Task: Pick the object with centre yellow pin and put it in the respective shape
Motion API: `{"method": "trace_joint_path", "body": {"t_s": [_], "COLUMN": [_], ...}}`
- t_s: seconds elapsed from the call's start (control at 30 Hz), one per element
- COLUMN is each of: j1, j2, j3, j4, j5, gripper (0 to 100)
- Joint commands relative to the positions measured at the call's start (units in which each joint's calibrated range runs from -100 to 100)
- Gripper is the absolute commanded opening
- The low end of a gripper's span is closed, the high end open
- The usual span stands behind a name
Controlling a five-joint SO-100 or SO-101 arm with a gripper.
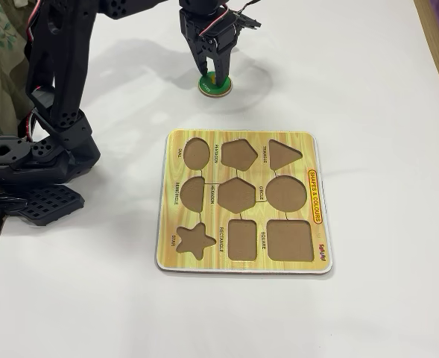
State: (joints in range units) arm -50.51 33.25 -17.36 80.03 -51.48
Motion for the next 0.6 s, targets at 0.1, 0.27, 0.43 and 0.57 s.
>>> {"method": "trace_joint_path", "body": {"t_s": [0.1,0.27,0.43,0.57], "j1": [0.2,0.8,0.9,1.1], "j2": [-0.6,-0.6,-0.6,-0.6], "j3": [-0.2,-0.1,-0.1,0.0], "j4": [0.5,0.5,0.5,0.5], "j5": [-0.2,-0.2,-0.2,-0.2], "gripper": [15,10,9,6]}}
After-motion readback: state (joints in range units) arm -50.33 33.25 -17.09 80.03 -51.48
